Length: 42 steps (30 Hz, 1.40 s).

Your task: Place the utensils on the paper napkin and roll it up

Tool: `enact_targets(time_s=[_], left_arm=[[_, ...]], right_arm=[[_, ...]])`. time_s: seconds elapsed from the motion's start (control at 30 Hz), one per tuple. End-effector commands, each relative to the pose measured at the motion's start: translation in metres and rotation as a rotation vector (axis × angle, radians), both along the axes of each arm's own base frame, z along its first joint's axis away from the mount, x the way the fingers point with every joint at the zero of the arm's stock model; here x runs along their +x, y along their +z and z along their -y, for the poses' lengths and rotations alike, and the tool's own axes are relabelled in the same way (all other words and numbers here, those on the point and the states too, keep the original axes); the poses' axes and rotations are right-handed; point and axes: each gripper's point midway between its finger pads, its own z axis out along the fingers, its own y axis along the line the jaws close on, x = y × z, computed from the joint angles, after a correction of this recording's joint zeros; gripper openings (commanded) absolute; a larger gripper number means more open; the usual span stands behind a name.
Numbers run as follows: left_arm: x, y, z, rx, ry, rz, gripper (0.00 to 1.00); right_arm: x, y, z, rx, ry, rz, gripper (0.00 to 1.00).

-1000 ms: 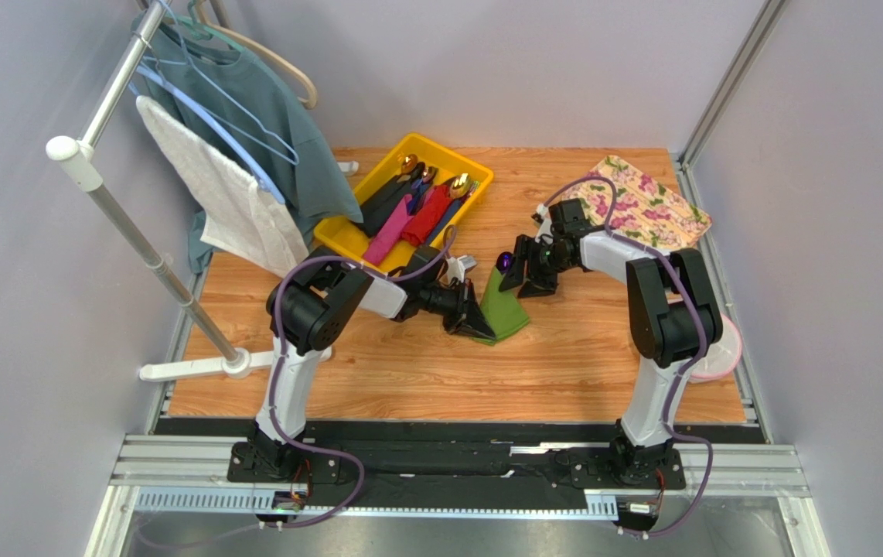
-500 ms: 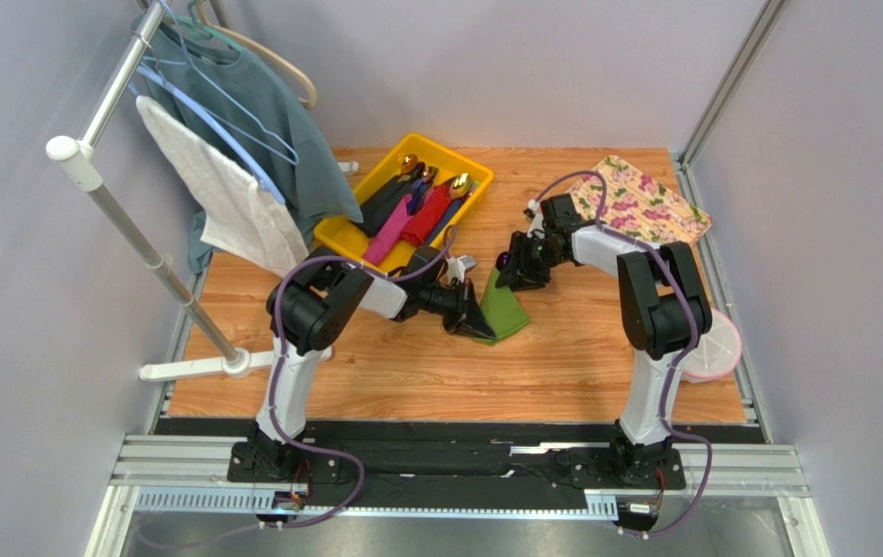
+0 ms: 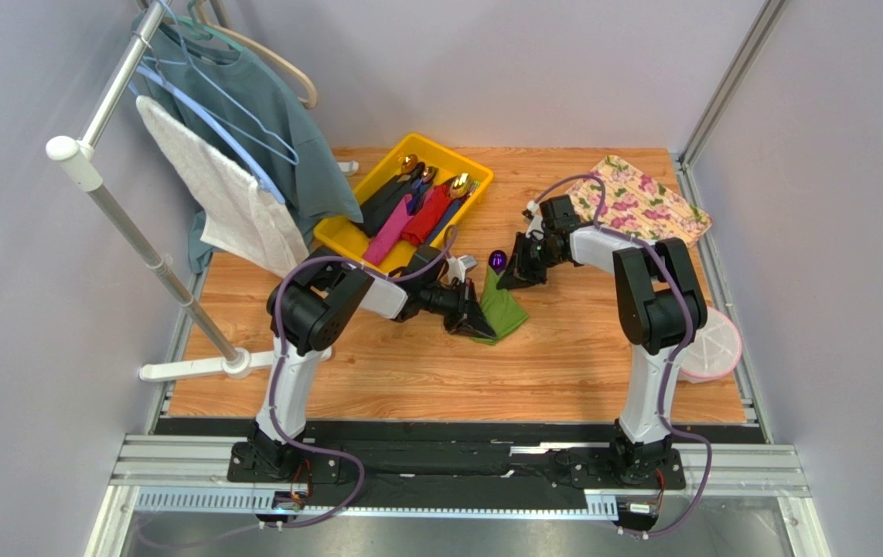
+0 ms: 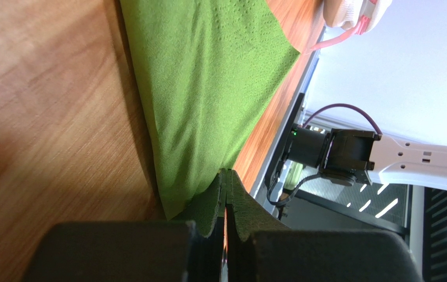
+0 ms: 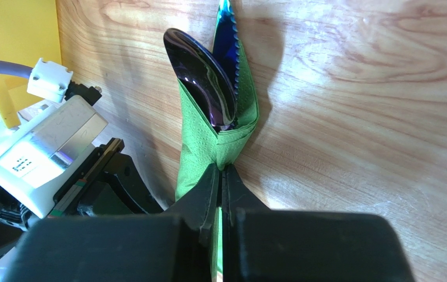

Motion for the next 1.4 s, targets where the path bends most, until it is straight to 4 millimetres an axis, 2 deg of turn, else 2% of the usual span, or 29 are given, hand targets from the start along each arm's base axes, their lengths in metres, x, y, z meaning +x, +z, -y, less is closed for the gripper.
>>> enact_targets(time_s=[0.0, 0.07, 0.13, 0.17, 0.2, 0.27, 0.3, 0.33, 0.37, 0.43, 0.47, 0.5, 0.53, 0.57, 0.63, 0.67, 0.73, 0.77, 0.8, 0.83, 0.87, 0.93, 0.97, 1.03, 1.17, 1.27, 1.37], left_arm=[[0.011, -0.021, -0.007, 0.084, 0.055, 0.036, 0.00], [0.017, -0.013, -0.005, 0.082, 0.057, 0.066, 0.03], [0.024, 0.003, -0.002, 0.061, 0.050, 0.115, 0.18], [0.029, 0.012, 0.001, 0.059, 0.050, 0.134, 0.31], [0.033, 0.028, 0.002, 0.042, 0.050, 0.168, 0.36], [0.040, 0.042, 0.001, 0.051, 0.048, 0.221, 0.49], [0.042, 0.059, 0.000, 0.039, 0.052, 0.261, 0.52], [0.043, 0.066, -0.004, 0.049, 0.044, 0.278, 0.55], [0.044, 0.082, -0.006, 0.041, 0.044, 0.309, 0.60], [0.043, 0.092, -0.013, 0.067, 0.027, 0.328, 0.68], [0.045, 0.106, -0.020, 0.069, 0.036, 0.347, 0.78], [0.046, 0.110, -0.025, 0.080, 0.042, 0.361, 0.87], [0.044, 0.114, -0.031, 0.102, 0.034, 0.376, 0.91], [0.047, 0.127, -0.038, 0.104, 0.047, 0.413, 0.99], [0.047, 0.132, -0.050, 0.139, 0.042, 0.466, 0.99], [0.046, 0.145, -0.055, 0.141, 0.050, 0.508, 0.99], [0.050, 0.147, -0.069, 0.180, 0.064, 0.563, 0.99], [0.050, 0.158, -0.074, 0.180, 0.078, 0.600, 0.99], [0.057, 0.160, -0.083, 0.203, 0.109, 0.624, 0.99], [0.057, 0.158, -0.090, 0.214, 0.115, 0.644, 0.99], [0.056, 0.168, -0.095, 0.207, 0.129, 0.679, 0.99], [0.058, 0.170, -0.105, 0.218, 0.152, 0.726, 0.99], [0.056, 0.181, -0.109, 0.207, 0.165, 0.765, 0.99], [0.057, 0.186, -0.115, 0.217, 0.169, 0.838, 0.99], [0.053, 0.218, -0.128, 0.195, 0.170, 0.991, 0.99], [0.043, 0.231, -0.132, 0.146, 0.151, 1.012, 0.99], [0.031, 0.236, -0.132, 0.087, 0.128, 0.991, 0.99]], right_arm=[[-0.005, -0.020, 0.006, -0.031, -0.015, -0.050, 0.00], [0.001, -0.009, 0.005, -0.003, -0.015, -0.026, 0.00], [0.008, 0.005, 0.001, 0.044, -0.008, -0.007, 0.00], [0.011, 0.012, 0.001, 0.059, -0.008, 0.010, 0.00], [0.011, 0.019, -0.003, 0.089, 0.005, 0.018, 0.00], [0.014, 0.030, -0.006, 0.130, 0.010, 0.028, 0.00], [0.015, 0.033, -0.007, 0.137, 0.010, 0.034, 0.00], [0.013, 0.035, -0.007, 0.144, 0.009, 0.034, 0.00], [0.014, 0.039, -0.007, 0.158, 0.011, 0.045, 0.00], [0.011, 0.044, -0.006, 0.168, 0.010, 0.054, 0.00], [0.012, 0.048, -0.006, 0.181, 0.012, 0.062, 0.00], [0.012, 0.053, -0.007, 0.189, 0.016, 0.073, 0.00], [0.012, 0.054, -0.006, 0.193, 0.016, 0.077, 0.00], [0.010, 0.055, -0.006, 0.201, 0.019, 0.077, 0.00], [0.010, 0.061, -0.007, 0.211, 0.026, 0.091, 0.00], [0.009, 0.064, -0.008, 0.221, 0.029, 0.094, 0.00], [0.010, 0.071, -0.010, 0.235, 0.034, 0.110, 0.00], [0.010, 0.075, -0.011, 0.246, 0.039, 0.119, 0.00], [0.011, 0.078, -0.012, 0.252, 0.036, 0.124, 0.00], [0.011, 0.084, -0.012, 0.258, 0.042, 0.139, 0.00], [0.011, 0.087, -0.013, 0.265, 0.045, 0.144, 0.00], [0.012, 0.093, -0.014, 0.275, 0.051, 0.157, 0.00], [0.010, 0.101, -0.015, 0.288, 0.060, 0.168, 0.00], [0.009, 0.111, -0.016, 0.300, 0.073, 0.190, 0.00], [-0.001, 0.146, -0.020, 0.342, 0.136, 0.266, 0.00], [-0.010, 0.168, -0.025, 0.370, 0.187, 0.304, 0.00], [-0.020, 0.194, -0.030, 0.395, 0.230, 0.355, 0.00]])
